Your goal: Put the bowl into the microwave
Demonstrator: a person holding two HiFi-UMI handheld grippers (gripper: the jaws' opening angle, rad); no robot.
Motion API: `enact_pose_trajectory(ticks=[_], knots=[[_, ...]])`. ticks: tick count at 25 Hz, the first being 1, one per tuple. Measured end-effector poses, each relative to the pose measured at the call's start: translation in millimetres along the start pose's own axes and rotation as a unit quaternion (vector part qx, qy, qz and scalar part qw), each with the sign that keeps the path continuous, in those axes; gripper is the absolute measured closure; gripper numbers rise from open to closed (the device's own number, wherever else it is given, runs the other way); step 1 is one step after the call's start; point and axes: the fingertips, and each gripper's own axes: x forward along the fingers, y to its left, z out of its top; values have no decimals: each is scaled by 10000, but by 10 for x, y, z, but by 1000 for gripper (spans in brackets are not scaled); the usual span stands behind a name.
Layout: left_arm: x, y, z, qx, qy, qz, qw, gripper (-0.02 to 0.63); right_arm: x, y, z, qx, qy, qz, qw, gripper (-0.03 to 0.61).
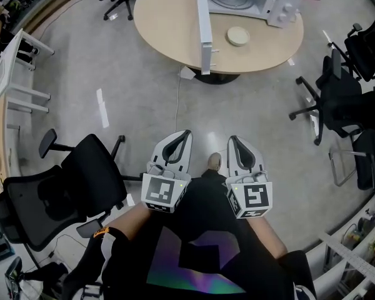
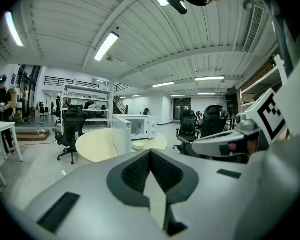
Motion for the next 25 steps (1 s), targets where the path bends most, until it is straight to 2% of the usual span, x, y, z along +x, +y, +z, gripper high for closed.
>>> enact_pose_trajectory(ticks=[4, 13, 20, 25], knots=[[139, 7, 55, -22, -1, 191, 9998, 568, 75, -163, 65, -28, -56, 99, 9999, 561], [444, -135, 255, 16, -102, 324, 9994, 568, 106, -539, 222, 18, -224, 232, 9995, 561], [691, -338, 436, 106, -179, 196, 9996, 568, 88, -833, 208, 210, -270, 114, 9993, 561], [797, -399, 401, 119, -83, 73, 9999, 568, 135, -918, 201, 261, -226, 48, 9994, 561]])
